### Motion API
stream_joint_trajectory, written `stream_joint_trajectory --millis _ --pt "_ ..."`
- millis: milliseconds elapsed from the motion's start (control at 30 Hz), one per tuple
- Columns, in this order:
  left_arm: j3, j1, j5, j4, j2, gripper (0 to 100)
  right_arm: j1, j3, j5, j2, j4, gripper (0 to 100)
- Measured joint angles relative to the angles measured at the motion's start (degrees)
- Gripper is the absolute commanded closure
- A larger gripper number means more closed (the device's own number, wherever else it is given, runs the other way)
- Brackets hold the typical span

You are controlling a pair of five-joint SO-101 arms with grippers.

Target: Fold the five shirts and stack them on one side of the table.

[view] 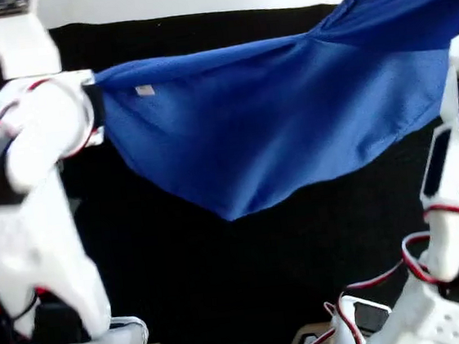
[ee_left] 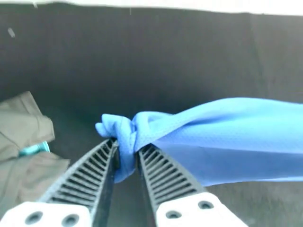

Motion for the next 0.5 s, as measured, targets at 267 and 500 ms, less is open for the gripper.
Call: stream_joint_trajectory --millis 267,500 --pt "-1.9 0.0 -0.1 0.0 -10.5 99 0.6 -0.9 0.0 -9.1 3.0 99.3" --pt "-2.2 -0.1 -0.2 0.0 -15.9 99 0.6 -1.8 0.0 -12.1 3.7 99.3"
